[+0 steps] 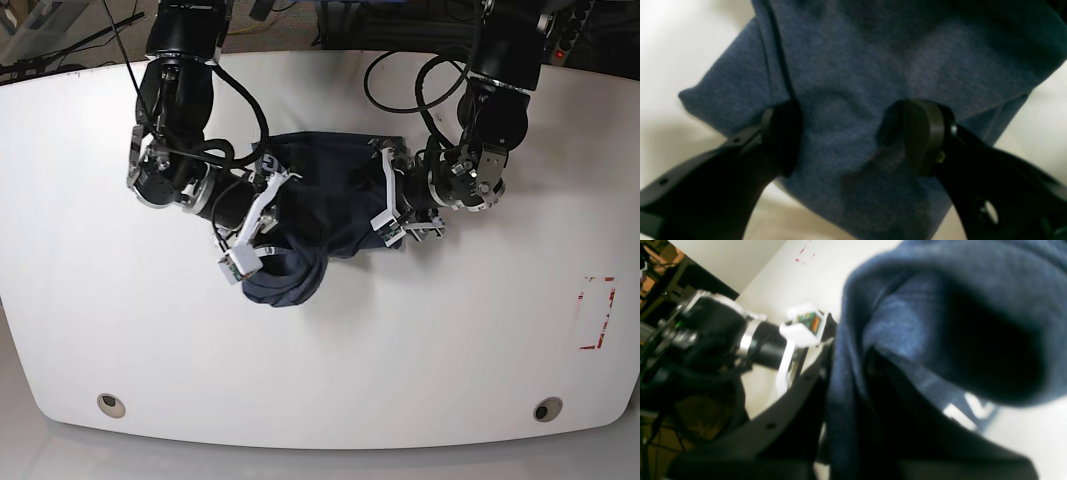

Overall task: Fold the T-shirt properly
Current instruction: 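Fold the bundle end with the right gripper over toward the left gripper, then release the left gripper and lay the folded shirt down with the right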

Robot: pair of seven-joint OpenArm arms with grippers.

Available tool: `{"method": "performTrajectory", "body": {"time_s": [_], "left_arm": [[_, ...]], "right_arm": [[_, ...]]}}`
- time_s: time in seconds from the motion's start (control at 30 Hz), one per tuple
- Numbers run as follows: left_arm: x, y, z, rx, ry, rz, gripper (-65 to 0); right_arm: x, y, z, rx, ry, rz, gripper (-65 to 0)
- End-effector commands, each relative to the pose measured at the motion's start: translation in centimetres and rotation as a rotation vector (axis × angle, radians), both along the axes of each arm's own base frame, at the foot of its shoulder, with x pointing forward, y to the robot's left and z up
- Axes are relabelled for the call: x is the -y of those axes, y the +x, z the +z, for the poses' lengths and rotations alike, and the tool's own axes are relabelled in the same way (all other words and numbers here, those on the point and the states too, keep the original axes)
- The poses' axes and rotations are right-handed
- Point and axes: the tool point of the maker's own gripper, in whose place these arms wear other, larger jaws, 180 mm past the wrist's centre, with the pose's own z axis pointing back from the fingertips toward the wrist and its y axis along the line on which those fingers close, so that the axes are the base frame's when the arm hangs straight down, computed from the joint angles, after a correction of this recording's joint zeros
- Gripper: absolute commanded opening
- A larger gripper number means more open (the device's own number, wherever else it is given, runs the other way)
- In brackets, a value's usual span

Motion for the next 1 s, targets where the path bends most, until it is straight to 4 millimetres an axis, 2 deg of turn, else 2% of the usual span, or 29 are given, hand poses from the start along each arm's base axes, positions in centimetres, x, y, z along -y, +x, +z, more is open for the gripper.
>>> {"method": "performTrajectory", "body": {"time_s": [0.0, 0.03, 0.1, 0.23, 0.3, 0.4, 0.47, 0.53, 0.73, 0.83, 0.97], "left_arm": [[-0.8, -0.7, -1.0, -0.035, 0.062, -0.011, -21.7], [-0.8, -0.7, -1.0, -0.035, 0.062, -0.011, -21.7], [-0.7, -0.7, -1.0, -0.033, 0.062, -0.011, -21.7], [-0.7, -0.6, -0.9, -0.032, 0.061, -0.011, -21.7], [-0.7, -0.6, -0.9, -0.032, 0.059, -0.011, -21.7], [-0.7, -0.6, -0.8, -0.029, 0.055, -0.009, -21.7], [-1.0, 0.2, 0.4, -0.003, 0.027, 0.018, -21.7], [-1.6, 1.4, 2.3, 0.029, -0.048, 0.077, -21.7], [-2.6, 3.4, 7.2, 0.124, -0.184, 0.150, -21.7], [-4.1, 3.9, 9.0, 0.179, -0.193, 0.175, -21.7], [-6.3, 3.6, 10.9, 0.241, -0.177, 0.198, -21.7]], "right_arm": [[-1.2, 0.4, 0.8, 0.039, 0.019, 0.020, -54.5], [-1.4, 0.5, 0.5, 0.038, 0.011, 0.020, -51.2], [-2.2, 0.4, -0.8, 0.028, -0.024, 0.030, -39.2], [-3.6, -0.2, -3.1, -0.007, -0.112, 0.081, -24.1], [-4.1, -0.3, -4.0, -0.010, -0.144, 0.094, -19.3], [-4.2, -0.2, -4.2, 0.003, -0.157, 0.088, -18.4], [-4.1, -0.3, -4.2, 0.007, -0.160, 0.092, -18.4], [-3.9, -0.5, -3.9, 0.013, -0.147, 0.094, -18.4], [-2.4, -1.5, -1.8, 0.060, -0.086, 0.096, -18.4], [-1.4, -1.6, -1.5, 0.059, -0.069, 0.094, -18.4], [-0.7, -2.1, -2.2, 0.038, -0.077, 0.098, -18.4]]}}
